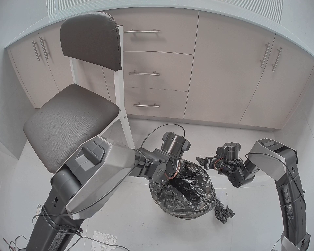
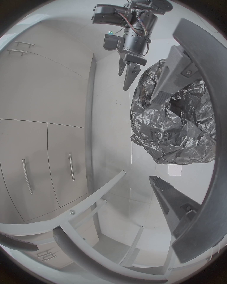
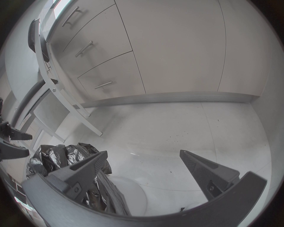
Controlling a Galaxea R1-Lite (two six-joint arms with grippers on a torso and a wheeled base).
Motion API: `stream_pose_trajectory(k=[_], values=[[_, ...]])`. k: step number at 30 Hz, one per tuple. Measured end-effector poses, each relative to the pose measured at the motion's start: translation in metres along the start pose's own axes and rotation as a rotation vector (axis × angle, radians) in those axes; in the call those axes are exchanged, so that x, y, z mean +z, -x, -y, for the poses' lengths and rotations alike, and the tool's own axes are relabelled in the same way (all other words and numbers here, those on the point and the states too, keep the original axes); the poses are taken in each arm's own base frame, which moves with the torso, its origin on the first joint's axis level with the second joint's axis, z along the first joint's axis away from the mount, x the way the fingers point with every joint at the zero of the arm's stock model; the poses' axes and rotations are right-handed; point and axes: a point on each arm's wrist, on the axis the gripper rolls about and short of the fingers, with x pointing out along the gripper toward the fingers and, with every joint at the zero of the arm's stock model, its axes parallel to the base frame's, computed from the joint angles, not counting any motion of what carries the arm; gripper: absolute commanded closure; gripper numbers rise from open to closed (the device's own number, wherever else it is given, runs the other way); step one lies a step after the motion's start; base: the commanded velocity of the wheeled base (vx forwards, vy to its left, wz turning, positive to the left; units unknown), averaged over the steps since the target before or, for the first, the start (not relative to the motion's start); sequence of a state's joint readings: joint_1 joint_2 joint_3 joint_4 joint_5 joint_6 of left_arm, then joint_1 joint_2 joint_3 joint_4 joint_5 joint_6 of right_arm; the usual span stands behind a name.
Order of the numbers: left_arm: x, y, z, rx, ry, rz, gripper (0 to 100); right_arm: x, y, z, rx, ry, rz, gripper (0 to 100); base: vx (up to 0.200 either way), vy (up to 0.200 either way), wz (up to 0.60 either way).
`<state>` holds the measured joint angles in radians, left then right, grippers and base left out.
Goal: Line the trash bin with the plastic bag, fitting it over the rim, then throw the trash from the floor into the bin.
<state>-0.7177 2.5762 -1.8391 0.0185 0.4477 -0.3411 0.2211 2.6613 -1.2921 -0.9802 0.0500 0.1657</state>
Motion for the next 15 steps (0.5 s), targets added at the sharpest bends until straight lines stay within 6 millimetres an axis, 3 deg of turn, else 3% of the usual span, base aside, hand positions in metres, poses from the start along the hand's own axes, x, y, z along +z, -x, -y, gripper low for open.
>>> stream_pose_trajectory(k=[9, 15], values=[[0.005, 0.001, -0.001, -0.002, 0.024, 0.014, 0, -0.003, -0.001, 0.001, -0.003, 0.000, -0.005, 0, 0.000, 0.000, 0.00], [0.006, -0.012, -0.003, 0.007, 0.030, 0.026, 0, -0.004, -0.002, 0.001, -0.003, 0.000, -0.006, 0, 0.000, 0.000, 0.00]])
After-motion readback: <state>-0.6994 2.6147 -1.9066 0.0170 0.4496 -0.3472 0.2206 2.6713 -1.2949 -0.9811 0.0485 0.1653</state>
